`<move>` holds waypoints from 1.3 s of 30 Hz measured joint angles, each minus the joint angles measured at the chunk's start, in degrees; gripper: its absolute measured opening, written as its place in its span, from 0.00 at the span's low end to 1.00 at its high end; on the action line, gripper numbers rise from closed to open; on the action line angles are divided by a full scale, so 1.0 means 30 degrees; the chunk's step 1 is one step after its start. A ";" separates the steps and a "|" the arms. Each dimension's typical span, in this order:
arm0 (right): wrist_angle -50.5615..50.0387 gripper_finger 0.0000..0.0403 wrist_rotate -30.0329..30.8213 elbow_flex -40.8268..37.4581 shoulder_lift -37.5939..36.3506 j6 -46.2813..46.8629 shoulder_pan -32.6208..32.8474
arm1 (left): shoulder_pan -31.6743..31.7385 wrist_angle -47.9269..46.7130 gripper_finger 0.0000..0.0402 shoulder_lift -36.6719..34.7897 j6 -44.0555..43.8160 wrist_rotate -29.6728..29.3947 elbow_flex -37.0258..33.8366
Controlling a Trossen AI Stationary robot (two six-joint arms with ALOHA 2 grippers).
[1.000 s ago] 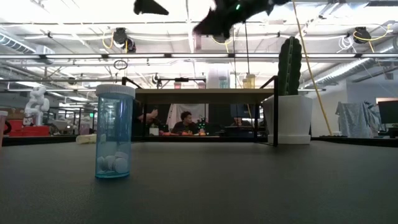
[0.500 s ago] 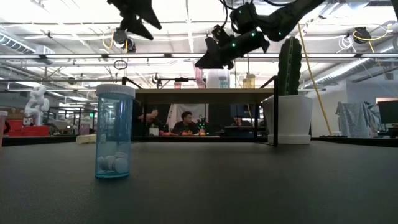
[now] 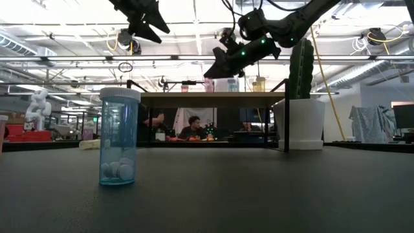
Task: Pick and place medicine bottles onto shelf by color
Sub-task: Put the right purple pill bottle on the shelf aligned with the other purple pill bottle, then put the top red pill bottle on the shelf aligned with the other red pill bottle
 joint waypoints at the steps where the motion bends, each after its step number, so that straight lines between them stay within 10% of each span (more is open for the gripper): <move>1: 0.0030 0.30 -0.0151 -0.0012 0.0139 -0.0007 0.0004 | 0.0017 -0.0002 0.94 0.0000 -0.0004 0.0008 0.0000; 39: -0.0147 0.43 -0.0529 0.0030 0.0341 0.0351 -0.0317 | -0.0007 -0.0065 0.94 0.0000 -0.0743 0.0066 0.0000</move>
